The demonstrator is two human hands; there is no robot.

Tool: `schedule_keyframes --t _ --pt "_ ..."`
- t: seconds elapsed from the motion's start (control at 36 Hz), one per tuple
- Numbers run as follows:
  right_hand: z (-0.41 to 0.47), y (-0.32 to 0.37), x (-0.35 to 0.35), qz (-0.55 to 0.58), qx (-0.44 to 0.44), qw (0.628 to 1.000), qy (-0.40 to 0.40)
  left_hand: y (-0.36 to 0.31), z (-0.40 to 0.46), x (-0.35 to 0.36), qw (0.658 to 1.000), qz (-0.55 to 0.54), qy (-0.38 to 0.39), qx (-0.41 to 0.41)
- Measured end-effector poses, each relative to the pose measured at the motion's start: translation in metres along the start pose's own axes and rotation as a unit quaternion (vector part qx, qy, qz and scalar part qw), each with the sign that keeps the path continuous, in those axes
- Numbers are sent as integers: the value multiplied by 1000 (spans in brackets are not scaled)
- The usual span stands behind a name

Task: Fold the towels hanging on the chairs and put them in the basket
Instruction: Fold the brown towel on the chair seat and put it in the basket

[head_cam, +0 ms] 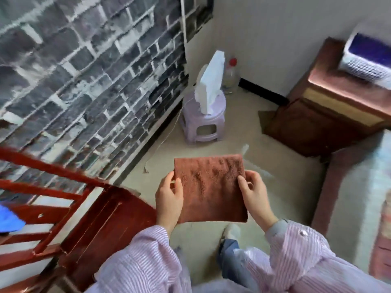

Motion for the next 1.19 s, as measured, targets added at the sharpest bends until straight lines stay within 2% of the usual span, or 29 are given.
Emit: schedule_keyframes --t 0.28,0.47,0.75,0.94,1.19 --pt "114 -12 -169 -11 26 991 -130 -166 6 158 994 -14 76 72" --pt "195 -20 -236 -1 59 981 -186 -268 38 257 979 -4 133 154" --pt "366 -11 -313 7 110 960 -258 -420 116 411 947 -43 200 247" --pt "465 -2 -361 25 130 947 -293 -507 158 502 931 -28 268 244" --pt "587 -27 -429 36 156 935 -316 -587 177 636 903 -28 363 226"
Point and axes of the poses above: each hand's wrist, its own z-axis towards the middle knuckle, its own x-axis out of the palm, y = z × x, the point moved 9 cm from there along z, towards the middle knuckle, and after that the axes turned 8 degrees about -y, right-handed, at the moved point
